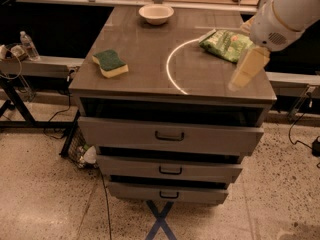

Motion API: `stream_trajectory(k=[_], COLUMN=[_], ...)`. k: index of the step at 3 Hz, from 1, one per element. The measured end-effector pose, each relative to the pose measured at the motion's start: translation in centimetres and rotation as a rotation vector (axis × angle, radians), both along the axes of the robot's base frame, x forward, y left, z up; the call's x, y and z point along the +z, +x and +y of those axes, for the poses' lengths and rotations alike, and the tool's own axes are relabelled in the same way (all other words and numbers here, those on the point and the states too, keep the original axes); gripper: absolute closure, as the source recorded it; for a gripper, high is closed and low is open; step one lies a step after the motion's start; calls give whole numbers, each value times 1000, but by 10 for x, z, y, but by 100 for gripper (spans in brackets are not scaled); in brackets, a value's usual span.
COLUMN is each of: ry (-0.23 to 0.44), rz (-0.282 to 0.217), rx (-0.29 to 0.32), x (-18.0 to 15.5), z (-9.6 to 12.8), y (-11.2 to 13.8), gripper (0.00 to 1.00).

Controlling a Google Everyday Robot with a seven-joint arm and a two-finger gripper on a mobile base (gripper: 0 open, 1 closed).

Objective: Move green jalapeno chip bag near paper bowl

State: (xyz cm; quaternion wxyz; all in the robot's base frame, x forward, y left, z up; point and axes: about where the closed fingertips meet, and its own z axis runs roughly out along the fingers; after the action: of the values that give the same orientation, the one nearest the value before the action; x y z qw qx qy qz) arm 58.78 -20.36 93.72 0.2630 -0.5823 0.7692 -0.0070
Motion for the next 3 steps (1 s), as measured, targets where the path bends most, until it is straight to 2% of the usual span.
stream_trajectory(k=[1, 2, 3], ry=[126, 125, 155], rz=[-92, -96, -125], rx=[-74, -72, -167], x=[-10, -7, -13], z=[-21, -21, -41], y=[94, 93, 112], gripper=[0, 0, 0])
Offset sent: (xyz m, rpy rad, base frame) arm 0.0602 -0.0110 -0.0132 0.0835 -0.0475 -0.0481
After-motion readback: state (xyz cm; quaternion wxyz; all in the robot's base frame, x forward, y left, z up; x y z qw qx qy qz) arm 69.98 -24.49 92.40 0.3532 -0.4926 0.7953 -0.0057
